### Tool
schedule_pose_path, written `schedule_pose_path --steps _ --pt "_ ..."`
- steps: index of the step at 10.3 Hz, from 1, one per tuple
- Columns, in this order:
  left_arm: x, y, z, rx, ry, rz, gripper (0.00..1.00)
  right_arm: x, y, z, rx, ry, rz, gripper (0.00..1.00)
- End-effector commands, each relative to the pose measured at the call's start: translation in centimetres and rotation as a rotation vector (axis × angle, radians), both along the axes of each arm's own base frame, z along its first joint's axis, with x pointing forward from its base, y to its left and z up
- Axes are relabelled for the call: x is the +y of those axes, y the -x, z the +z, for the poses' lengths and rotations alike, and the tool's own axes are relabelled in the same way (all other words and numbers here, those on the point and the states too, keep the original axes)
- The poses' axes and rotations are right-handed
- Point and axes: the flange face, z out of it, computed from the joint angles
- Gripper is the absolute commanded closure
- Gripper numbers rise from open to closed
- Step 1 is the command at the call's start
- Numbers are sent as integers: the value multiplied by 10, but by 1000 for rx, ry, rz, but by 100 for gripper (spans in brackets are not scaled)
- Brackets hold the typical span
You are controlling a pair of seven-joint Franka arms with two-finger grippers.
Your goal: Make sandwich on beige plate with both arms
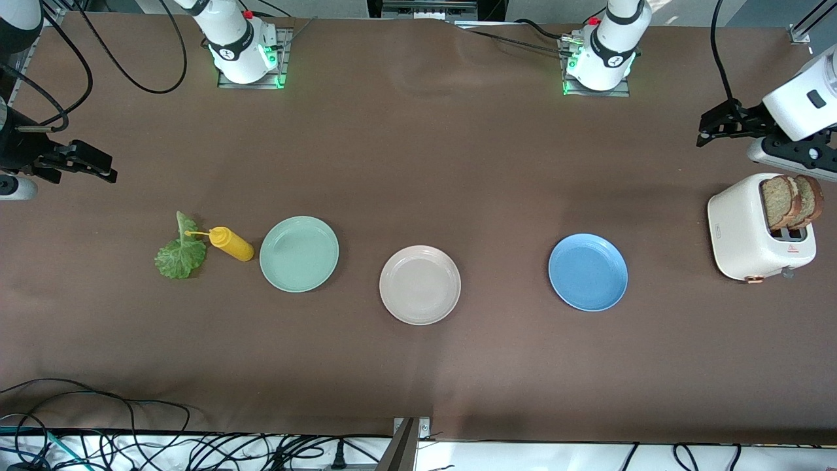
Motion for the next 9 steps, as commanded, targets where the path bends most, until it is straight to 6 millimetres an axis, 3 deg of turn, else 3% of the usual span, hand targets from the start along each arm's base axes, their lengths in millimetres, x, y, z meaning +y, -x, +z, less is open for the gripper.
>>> schedule_pose_path --steps 1,9 --pt "5 2 6 -11 11 141 0 -1 2 10 -3 -13 15 0" --pt "10 2 0 5 7 170 0 -6 2 13 -8 -14 4 0"
